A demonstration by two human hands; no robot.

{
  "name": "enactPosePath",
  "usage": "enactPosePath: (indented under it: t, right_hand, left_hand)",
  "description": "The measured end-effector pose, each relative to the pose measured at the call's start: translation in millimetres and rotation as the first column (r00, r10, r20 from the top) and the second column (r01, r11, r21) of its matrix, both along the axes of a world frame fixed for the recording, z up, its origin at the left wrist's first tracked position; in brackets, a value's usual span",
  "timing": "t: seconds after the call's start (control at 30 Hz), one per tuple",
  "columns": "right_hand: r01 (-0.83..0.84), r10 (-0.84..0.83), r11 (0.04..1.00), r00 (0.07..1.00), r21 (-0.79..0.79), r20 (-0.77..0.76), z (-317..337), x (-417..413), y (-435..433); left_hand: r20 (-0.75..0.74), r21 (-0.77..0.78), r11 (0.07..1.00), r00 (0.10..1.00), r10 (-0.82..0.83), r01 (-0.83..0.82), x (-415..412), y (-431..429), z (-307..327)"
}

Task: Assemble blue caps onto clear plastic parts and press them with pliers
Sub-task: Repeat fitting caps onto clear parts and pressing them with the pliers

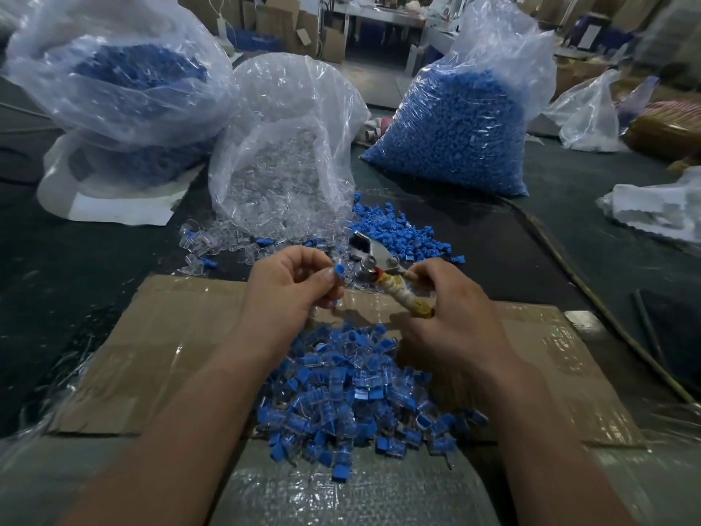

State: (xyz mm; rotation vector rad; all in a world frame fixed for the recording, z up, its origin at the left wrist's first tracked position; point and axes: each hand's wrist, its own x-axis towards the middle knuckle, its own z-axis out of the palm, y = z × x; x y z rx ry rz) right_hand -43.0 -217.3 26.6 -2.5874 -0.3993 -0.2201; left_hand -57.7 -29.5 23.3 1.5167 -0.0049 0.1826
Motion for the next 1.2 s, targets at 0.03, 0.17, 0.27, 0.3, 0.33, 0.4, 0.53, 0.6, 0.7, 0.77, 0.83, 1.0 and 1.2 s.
enactPosePath:
  t: [0.03,0.17,0.27,0.3,0.33,0.4,0.53,0.6,0.7,0.77,0.83,1.0,1.2]
  right_hand:
    - [-0.012,0.013,1.0,1.0,0.015,-0.003,0.3,-1.0,1.2]
    - [-0.053,0.053,0.998,0.998,0.025,-0.036,1.0,-2.5,3.9]
    - [-0.073,0.073,0.997,0.996,-0.008,-0.053,0.6,-2.0,4.7]
    - [-0.079,0.077,0.997,0.995,-0.019,-0.059,0.3,-1.8,5.0]
    - [-0.083,0.081,0.996,0.995,-0.026,-0.065,0.2,-1.7,5.2]
    - [-0.093,0.09,0.995,0.993,-0.032,-0.077,0.0,-1.2,5.5]
    - [-0.113,0.109,0.993,0.99,-0.041,-0.088,0.3,-1.2,5.1]
    - [-0.099,0.094,0.994,0.99,-0.041,-0.104,0.9,-2.0,4.9]
    - [-0.093,0.091,0.995,0.99,-0.02,-0.108,3.0,-2.9,5.1]
    - [-0.083,0.081,0.996,0.991,-0.014,-0.102,3.9,-3.5,5.2]
    - [-0.072,0.07,0.997,0.994,-0.024,-0.082,4.0,-3.9,5.8]
    - [-0.069,0.066,0.997,0.996,-0.038,-0.06,2.7,-4.4,6.7]
    - [-0.087,0.089,0.996,0.993,0.02,-0.082,3.1,-1.0,1.5]
  left_hand:
    - [0.003,0.003,1.0,1.0,0.016,-0.016,0.5,0.0,-0.5]
    - [0.038,0.015,0.998,0.997,0.061,-0.062,1.4,0.2,-1.9]
    - [0.06,0.029,0.997,0.996,0.069,-0.071,1.5,0.1,-2.0]
    - [0.061,0.033,0.997,0.996,0.069,-0.071,1.6,-0.1,-1.9]
    - [0.063,0.037,0.997,0.996,0.069,-0.071,1.5,-0.2,-1.8]
    - [0.065,0.044,0.996,0.996,0.068,-0.071,1.4,-0.2,-1.3]
    - [0.075,0.064,0.995,0.995,0.07,-0.075,0.7,-0.7,-0.2]
    - [0.092,0.091,0.992,0.993,0.08,-0.088,-0.2,-2.2,0.4]
    - [0.132,0.154,0.98,0.986,0.104,-0.124,-2.6,-4.0,0.8]
    - [0.141,0.178,0.975,0.984,0.108,-0.133,-3.7,-4.6,1.0]
    - [0.141,0.204,0.969,0.983,0.114,-0.142,-4.4,-5.4,1.3]
    - [0.136,0.214,0.963,0.981,0.136,-0.163,-3.8,-5.0,1.1]
    - [0.119,0.175,0.966,0.978,0.173,-0.192,-1.4,-0.8,-1.2]
